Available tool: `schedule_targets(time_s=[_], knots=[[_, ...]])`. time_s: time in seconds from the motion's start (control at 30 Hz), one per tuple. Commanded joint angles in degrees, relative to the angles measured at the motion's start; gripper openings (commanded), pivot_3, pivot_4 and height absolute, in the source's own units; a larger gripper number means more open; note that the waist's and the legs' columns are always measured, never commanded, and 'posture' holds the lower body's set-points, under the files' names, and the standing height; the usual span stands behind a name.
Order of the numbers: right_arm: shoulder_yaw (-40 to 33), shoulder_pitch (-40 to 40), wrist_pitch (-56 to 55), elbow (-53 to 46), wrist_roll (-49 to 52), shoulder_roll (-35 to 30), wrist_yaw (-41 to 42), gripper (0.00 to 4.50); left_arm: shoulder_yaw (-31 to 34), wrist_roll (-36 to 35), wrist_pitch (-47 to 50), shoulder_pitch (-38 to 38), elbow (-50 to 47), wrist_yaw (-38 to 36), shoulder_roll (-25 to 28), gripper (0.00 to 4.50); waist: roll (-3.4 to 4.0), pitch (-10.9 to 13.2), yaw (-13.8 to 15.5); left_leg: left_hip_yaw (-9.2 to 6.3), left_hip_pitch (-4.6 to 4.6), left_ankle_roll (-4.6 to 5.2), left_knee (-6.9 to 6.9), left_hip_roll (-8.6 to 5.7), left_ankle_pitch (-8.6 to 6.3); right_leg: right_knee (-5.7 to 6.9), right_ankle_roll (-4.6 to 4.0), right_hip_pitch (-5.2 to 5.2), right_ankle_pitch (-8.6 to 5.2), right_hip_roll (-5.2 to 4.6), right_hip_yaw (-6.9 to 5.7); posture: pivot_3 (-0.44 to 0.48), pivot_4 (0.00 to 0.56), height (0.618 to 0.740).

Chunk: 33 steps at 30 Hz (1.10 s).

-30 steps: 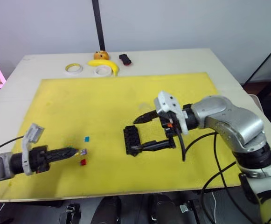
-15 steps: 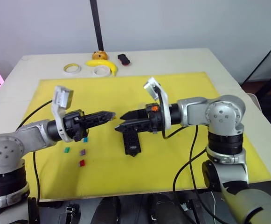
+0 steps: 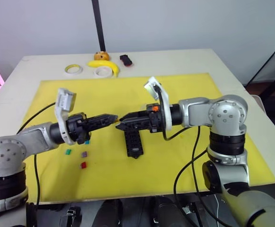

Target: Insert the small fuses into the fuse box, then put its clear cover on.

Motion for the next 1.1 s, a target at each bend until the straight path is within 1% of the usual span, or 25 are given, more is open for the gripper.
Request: schedule_targets(time_s=[0.03,0.23,0.33,0.37,1.03,1.1], knots=[[-0.9,-1.9,-0.3,-0.9,1.6,0.1,-0.3,2.72,0.1,-1.0,-1.3,0.4,-1.1,-0.4,0.8,0.0,0.0,0.0,0.0,0.0,0.0,0.0,0.0,0.0,0.0,0.0,0.0,0.0,0.0,0.0,0.0,0.0,0.15,0.74],[-0.2,-2.1,-0.4,-1.0,2.0,0.2,-0.3,2.72,-0.4,-1.2,-2.1,0.6,-1.3,-0.1,0.7,0.0,0.0,0.0,0.0,0.0,0.0,0.0,-0.01,0.01,0.0,-0.01,0.0,0.0,0.0,0.01,0.0,0.0,0.15,0.74],[0.3,-2.1,-0.4,-1.2,2.0,0.2,-0.2,1.93,-0.5,-1.2,-2.4,0.7,-1.3,-0.1,0.7,0.0,0.0,0.0,0.0,0.0,0.0,0.0,-0.01,0.01,0.0,-0.02,0.0,0.0,0.0,0.01,0.0,0.0,0.15,0.74],[0.6,-2.1,-0.6,-1.3,1.8,0.1,-0.2,1.45,-0.5,-1.3,-2.6,0.7,-1.3,-0.1,0.7,0.0,0.0,0.0,0.0,0.0,0.0,0.0,-0.01,0.01,0.0,-0.02,0.0,0.0,0.0,0.01,0.0,0.0,0.15,0.74],[0.8,-2.4,-1.3,-1.1,2.1,-0.3,-0.1,1.45,-2.0,-1.1,-3.8,1.2,-2.0,-0.4,1.2,0.0,-0.01,0.0,0.0,-0.01,0.0,0.0,-0.03,0.03,0.0,-0.05,0.0,0.0,0.0,0.01,0.0,0.0,0.15,0.74],[0.8,-2.4,-1.3,-1.1,2.1,-0.2,0.0,0.93,-2.0,-1.1,-3.9,1.3,-2.0,-0.4,1.3,0.0,-0.01,0.0,0.0,-0.01,-0.01,0.0,-0.04,0.03,0.0,-0.06,0.0,0.0,-0.01,0.01,0.0,0.0,0.15,0.74]])
